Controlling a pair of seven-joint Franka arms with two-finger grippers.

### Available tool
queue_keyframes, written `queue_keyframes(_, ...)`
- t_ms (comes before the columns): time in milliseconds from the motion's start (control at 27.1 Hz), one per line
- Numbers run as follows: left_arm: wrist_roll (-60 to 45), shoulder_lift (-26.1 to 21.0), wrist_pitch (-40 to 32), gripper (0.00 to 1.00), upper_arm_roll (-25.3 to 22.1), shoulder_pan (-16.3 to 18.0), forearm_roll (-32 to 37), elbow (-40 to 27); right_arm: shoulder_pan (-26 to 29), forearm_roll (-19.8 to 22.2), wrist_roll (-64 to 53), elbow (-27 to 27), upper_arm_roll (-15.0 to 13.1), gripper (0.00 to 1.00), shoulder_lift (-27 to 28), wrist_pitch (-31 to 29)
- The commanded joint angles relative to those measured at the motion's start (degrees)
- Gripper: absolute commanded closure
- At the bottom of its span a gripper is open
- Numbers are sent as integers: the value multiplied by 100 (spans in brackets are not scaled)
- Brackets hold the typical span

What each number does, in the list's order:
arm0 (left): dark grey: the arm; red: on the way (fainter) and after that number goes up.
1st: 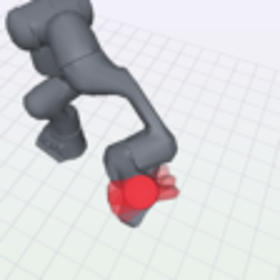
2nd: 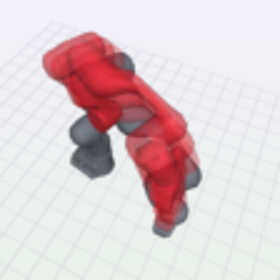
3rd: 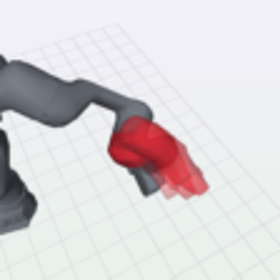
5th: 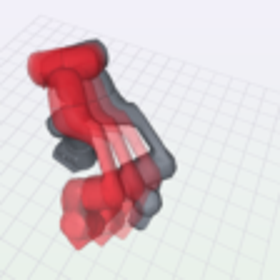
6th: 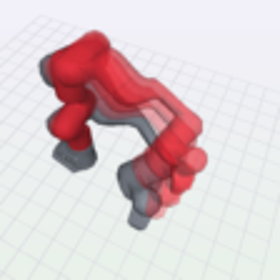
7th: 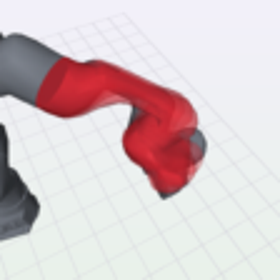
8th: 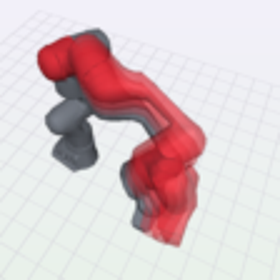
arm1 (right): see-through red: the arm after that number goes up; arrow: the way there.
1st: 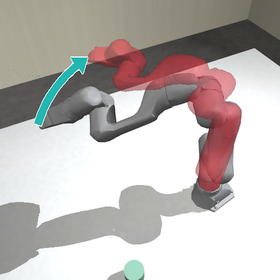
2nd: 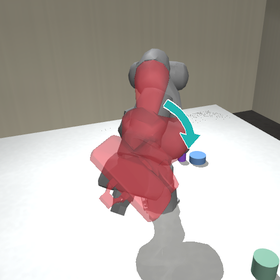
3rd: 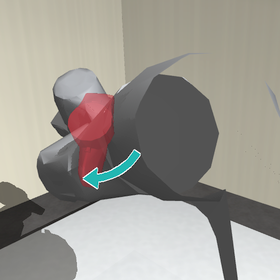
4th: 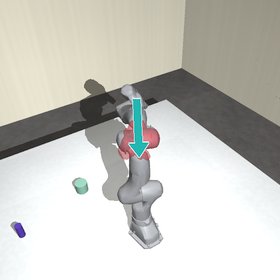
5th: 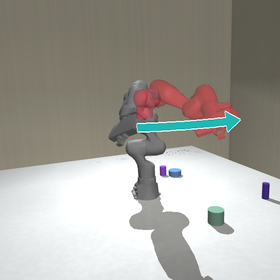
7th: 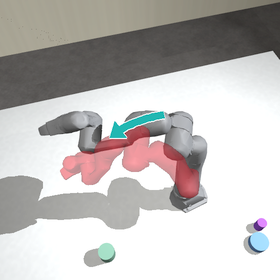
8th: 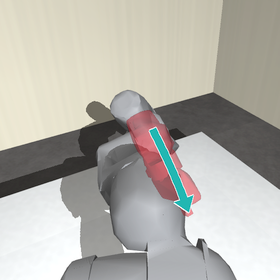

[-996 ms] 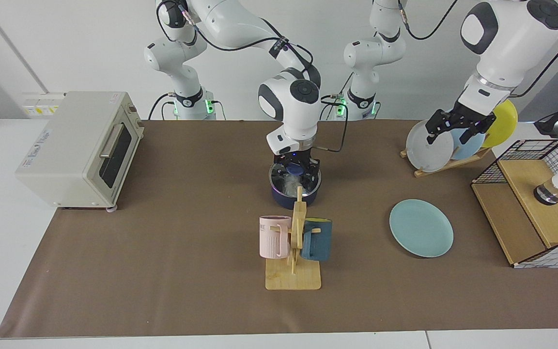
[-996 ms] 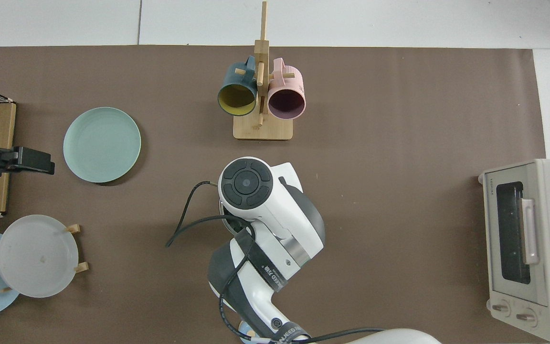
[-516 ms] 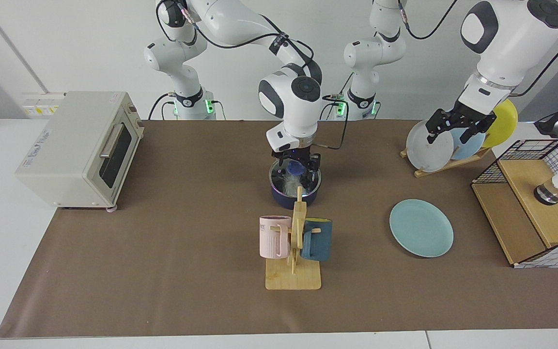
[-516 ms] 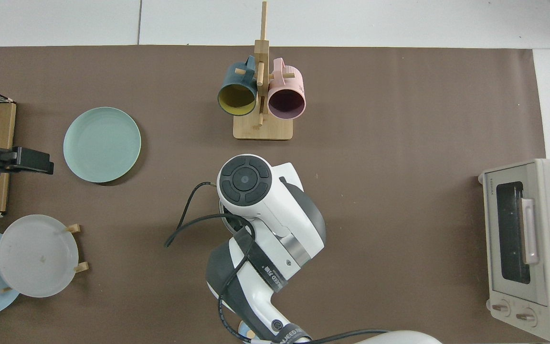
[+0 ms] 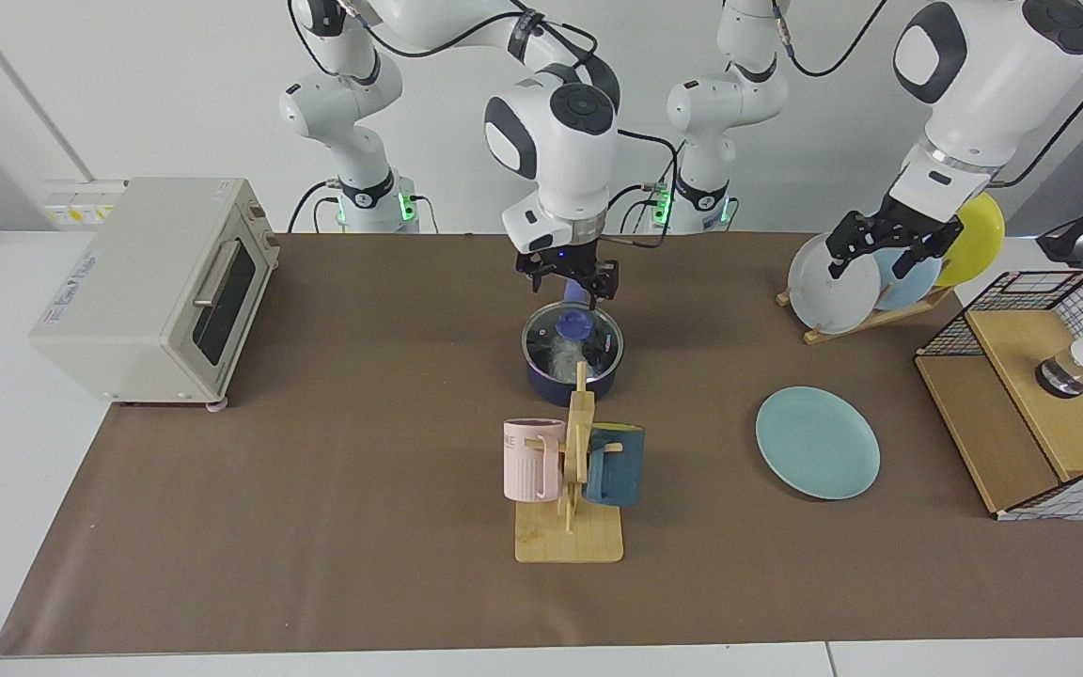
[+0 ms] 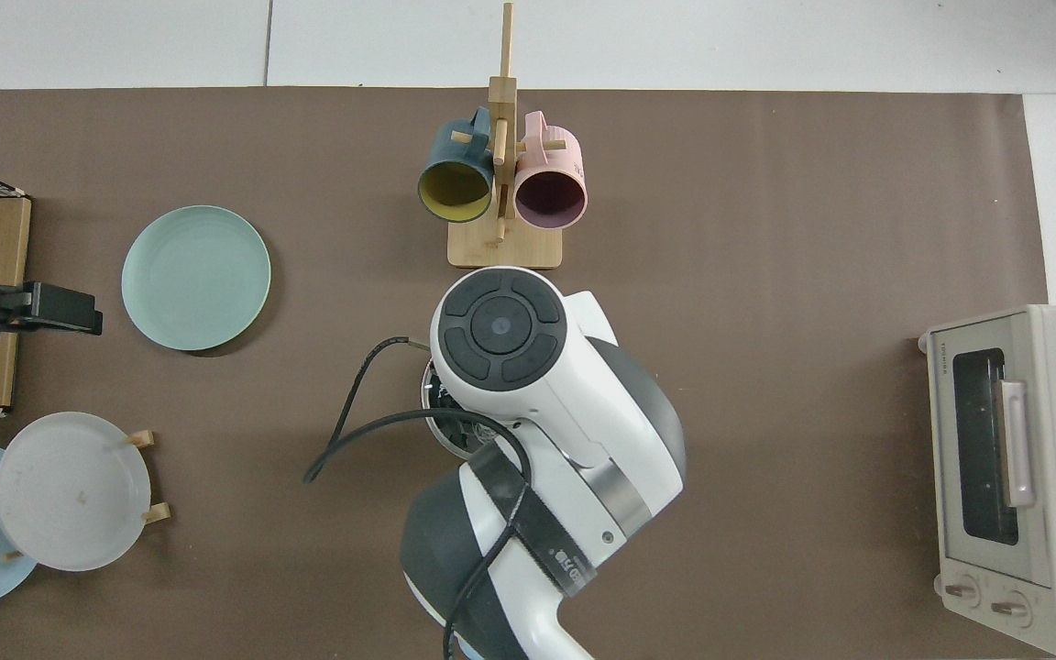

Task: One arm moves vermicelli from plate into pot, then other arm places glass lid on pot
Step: 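Open the right gripper and withdraw it from the lid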

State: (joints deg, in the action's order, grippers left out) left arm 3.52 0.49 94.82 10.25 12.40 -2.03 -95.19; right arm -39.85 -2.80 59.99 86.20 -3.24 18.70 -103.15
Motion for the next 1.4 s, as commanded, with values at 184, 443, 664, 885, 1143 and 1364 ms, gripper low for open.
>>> queue_keyframes(184, 26, 74, -61, 0, -58, -62, -25, -26, 591, -71, -1066, 46, 8, 0, -718, 401)
queue_keyframes(443, 26, 83, -61, 0, -58, -62, -25, -26, 1435, -62, -2736, 107, 8, 0, -1061, 673)
queue_keyframes(664, 26, 83, -61, 0, -58, -53, -25, -26, 2226, -28, -4010, 125, -1, 0, -1342, 989)
queue_keyframes(885, 26, 83, -61, 0, -58, -62, -25, -26, 2789, 34, -4732, 151, -1, 0, -1570, 1271)
queue_keyframes(1143, 26, 83, -61, 0, -58, -53, -25, -26, 3325, 43, -5137, 265, -10, 0, -1931, 1324)
queue_keyframes(1364, 26, 83, -61, 0, -58, -62, -25, -26, 3730, 43, -5242, 283, -1, 0, -1984, 1411)
